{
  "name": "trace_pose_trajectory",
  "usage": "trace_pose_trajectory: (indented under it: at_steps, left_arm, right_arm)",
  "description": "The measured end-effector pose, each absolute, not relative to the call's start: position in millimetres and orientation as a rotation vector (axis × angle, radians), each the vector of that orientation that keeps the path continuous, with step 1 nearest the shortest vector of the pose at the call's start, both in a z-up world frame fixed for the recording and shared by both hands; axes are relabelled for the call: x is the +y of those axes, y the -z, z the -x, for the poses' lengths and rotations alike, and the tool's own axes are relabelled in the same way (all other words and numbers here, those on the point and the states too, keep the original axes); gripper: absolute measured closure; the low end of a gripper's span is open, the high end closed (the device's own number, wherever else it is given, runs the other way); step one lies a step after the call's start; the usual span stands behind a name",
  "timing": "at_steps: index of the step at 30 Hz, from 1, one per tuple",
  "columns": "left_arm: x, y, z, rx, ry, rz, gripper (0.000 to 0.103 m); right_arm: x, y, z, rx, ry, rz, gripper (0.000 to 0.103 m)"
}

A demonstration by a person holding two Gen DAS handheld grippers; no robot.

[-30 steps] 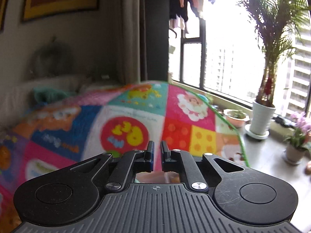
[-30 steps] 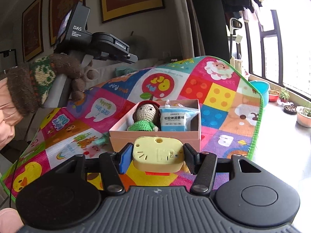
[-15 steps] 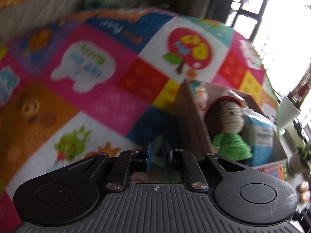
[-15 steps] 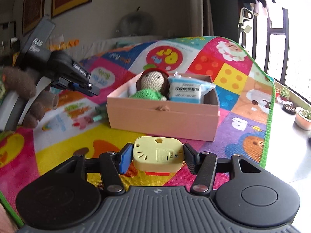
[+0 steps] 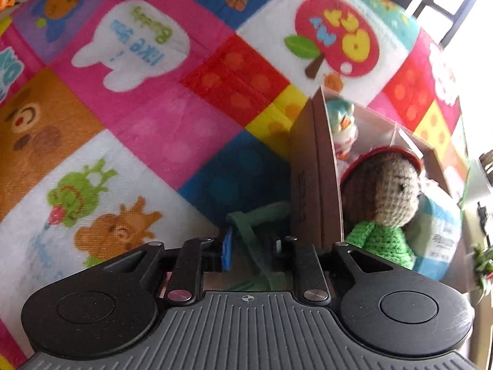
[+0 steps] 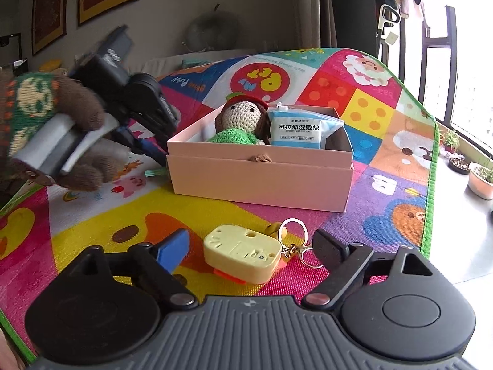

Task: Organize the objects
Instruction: 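Release the teal crank into the box with left tool while right tool regrasps yellow toy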

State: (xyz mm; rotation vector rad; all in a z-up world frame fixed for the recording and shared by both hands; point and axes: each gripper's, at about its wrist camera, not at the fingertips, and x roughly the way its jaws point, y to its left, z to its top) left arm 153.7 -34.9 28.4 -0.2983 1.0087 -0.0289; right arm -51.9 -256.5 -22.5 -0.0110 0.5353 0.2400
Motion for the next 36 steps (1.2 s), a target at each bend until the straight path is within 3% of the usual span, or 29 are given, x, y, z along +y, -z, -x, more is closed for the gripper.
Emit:
trace_pose_trajectory:
  at_steps: [12, 19, 24, 29, 31, 32, 36]
  left_arm:
    - [-31.9, -26.4, -101.9, 0.95, 0.183, -0.021, 0.08]
    - [-23.7, -22.6, -27.1, 0.834, 0.33, -0.166, 0.08]
    - [-21.5, -9.8, -4.2, 0.779, 0.38, -0.188, 0.081]
    - [-20.6, -2.1, 3.0, 0.698, 0.387, -0.21, 0.082]
    - [-15.4, -2.3, 3.0, 0.701, 0.385, -0.169, 0.083]
    - [-12.8, -3.9, 2.4, 0.701, 0.387, -0.149, 0.089]
    - [-5.3, -23.5, -1.5, 0.694, 0.431, -0.027, 0.089]
  right_arm:
    - [-246.9, 20.1, 64.1, 0.495, -0.215, 0.074, 0.014]
    - [-236.5, 19.4, 51.5, 0.595, -0.226, 0.074, 0.023]
    - [-229.5, 25.3, 30.4, 0.679, -0.209, 0.098, 0.043]
    - [-231.9, 17.3, 39.0, 0.657, -0.209, 0.134, 0.044]
    - [-239.4, 3.1, 47.8, 0.627, -0.219, 0.111, 0.044]
    - [-243.9, -6.2, 52.3, 0.604, -0.224, 0.094, 0.044]
    - [-262.2, -39.0, 65.9, 0.51, -0.238, 0.032, 0.044]
